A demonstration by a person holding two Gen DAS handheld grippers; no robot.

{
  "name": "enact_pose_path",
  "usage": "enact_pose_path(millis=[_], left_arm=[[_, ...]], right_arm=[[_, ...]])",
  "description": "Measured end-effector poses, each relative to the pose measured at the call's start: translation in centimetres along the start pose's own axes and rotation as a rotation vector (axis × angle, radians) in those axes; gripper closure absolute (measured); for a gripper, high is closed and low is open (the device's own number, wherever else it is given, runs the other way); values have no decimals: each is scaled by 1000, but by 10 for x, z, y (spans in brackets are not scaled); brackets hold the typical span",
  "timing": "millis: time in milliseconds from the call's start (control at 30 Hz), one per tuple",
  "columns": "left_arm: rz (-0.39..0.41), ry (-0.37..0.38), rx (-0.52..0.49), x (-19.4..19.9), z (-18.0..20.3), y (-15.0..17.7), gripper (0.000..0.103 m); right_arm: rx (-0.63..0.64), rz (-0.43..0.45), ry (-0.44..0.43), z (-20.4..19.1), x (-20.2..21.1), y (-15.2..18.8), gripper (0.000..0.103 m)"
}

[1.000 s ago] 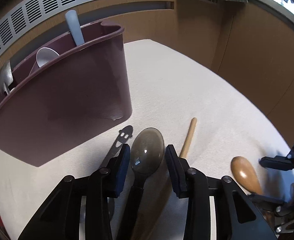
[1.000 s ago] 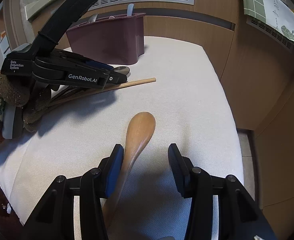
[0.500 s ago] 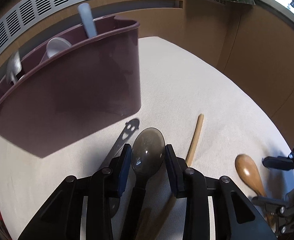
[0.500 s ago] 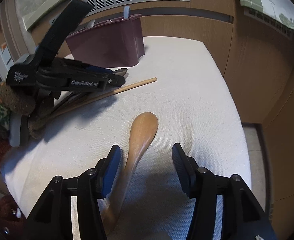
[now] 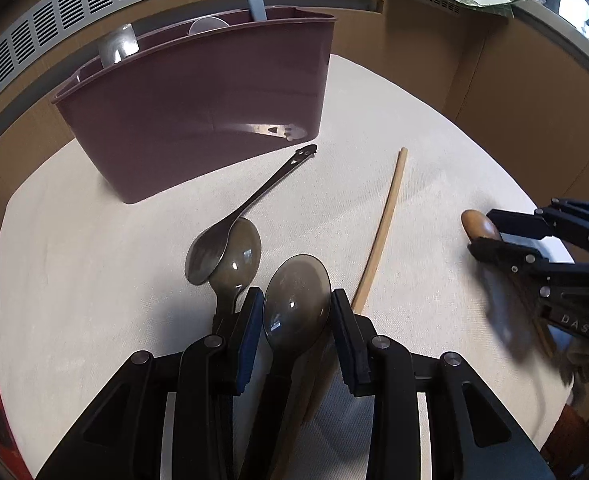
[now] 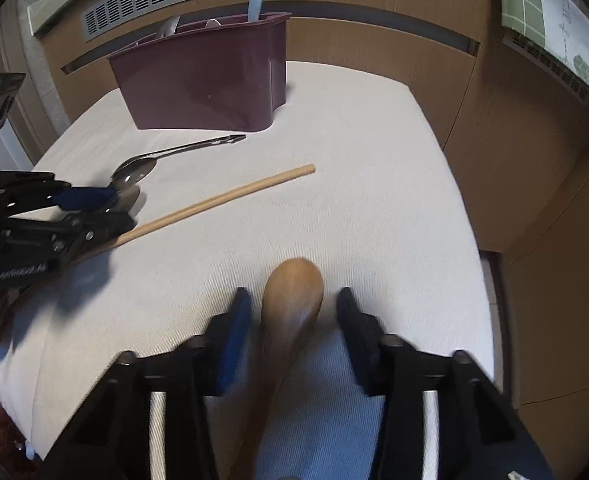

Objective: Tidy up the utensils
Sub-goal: 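Lift both held spoons and carry them over the maroon holder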

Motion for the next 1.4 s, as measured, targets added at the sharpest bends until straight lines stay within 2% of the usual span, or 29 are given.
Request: enact_pose_path(millis=[233,400,467,667,833,1033,1400], left_arm=[[-7,-3,7,0,0,2,68],[35,-5,54,10,-7,3,68],[91,-13,92,28,-14,4,68],[315,50,259,104,-28,-5,69],[409,30,274,142,-35,1,69],[456,26,295,164,-45,7,69],[487,24,329,176,-52,4,69]], right_arm=[[-13,46,-3,4,13,-4,74],[-36,61,-3,9,15,-5,74],[-52,80,-2,11,20,-7,74],[-66,181,-8,13,47,-25,75],[-58,229,-12,7,59,-38,75],[-65,240,-17,2,62,-46,75],[-44,260,5,-1,69,-56,75]])
Point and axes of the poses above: each gripper's, at about its wrist camera, not at the fingertips, and x roughly against the way its jaws point, z to its right, y to its underside, the point moved 10 cm from there along -x, roughly the way its jaws point, and after that the axes turned 4 degrees about x, right-handed, at the moved point
